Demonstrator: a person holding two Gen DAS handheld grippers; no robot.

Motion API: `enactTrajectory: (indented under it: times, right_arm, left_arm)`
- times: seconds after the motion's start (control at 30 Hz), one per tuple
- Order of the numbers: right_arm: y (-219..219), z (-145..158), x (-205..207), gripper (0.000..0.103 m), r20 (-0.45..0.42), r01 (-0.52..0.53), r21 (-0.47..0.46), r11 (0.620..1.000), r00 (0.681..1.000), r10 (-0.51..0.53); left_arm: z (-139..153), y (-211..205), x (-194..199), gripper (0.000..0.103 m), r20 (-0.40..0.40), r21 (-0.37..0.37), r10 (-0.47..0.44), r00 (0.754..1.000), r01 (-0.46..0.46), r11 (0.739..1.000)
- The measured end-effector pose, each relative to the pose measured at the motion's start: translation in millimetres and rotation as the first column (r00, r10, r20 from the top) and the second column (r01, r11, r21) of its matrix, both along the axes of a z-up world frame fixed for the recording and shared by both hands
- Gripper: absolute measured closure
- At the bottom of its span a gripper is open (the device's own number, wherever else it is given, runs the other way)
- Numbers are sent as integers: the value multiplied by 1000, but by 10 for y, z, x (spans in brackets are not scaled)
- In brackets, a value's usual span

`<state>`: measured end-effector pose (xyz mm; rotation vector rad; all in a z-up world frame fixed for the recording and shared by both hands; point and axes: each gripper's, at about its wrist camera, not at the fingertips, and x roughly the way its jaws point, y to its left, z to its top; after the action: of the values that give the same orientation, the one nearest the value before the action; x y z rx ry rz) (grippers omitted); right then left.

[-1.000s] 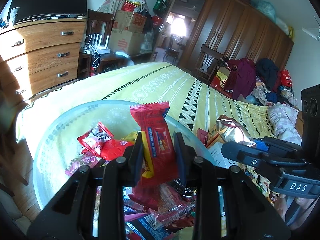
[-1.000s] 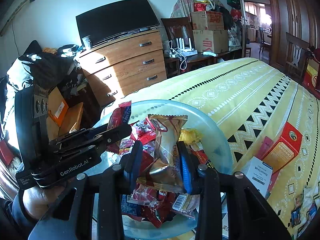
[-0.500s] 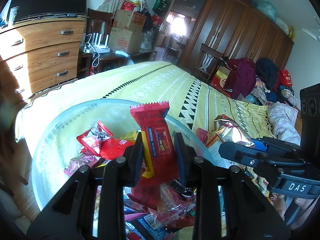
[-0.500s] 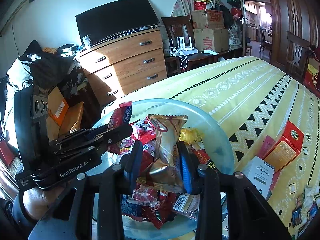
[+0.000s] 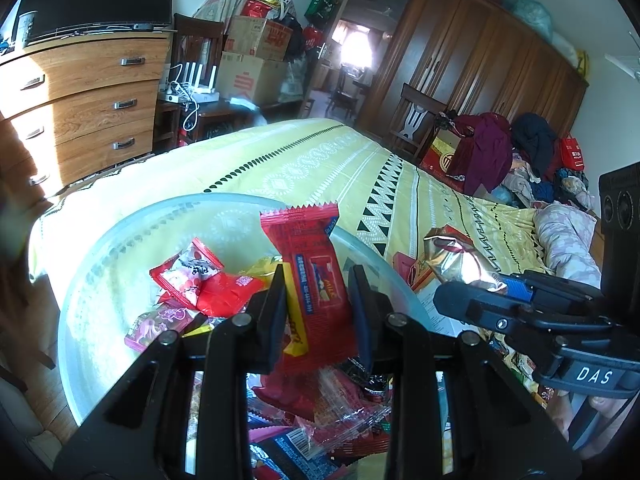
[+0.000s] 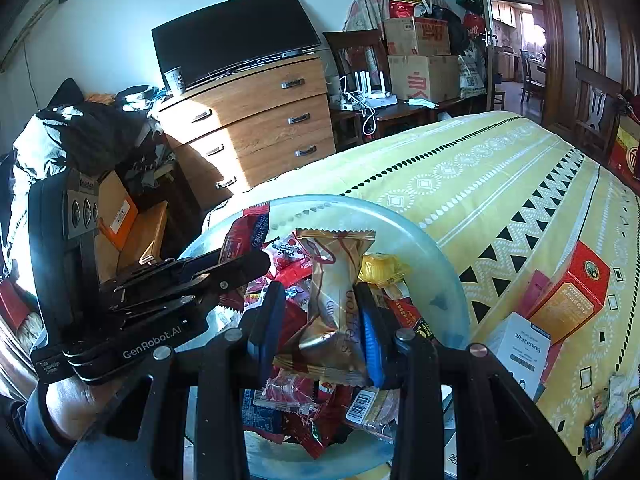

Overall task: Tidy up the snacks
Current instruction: 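Open the left tool over the bowl while the right tool releases the gold snack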

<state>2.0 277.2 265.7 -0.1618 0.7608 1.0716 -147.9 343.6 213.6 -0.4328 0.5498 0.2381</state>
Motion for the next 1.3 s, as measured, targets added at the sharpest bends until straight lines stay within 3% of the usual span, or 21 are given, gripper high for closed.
enactTrajectory:
  times: [1.3]
  right_arm:
    - [63, -21, -12, 64, 8, -5, -17, 1000, 1000, 6]
  left_arm:
    - [-41, -113, -23, 73, 2, -21, -9, 1000, 9, 1000]
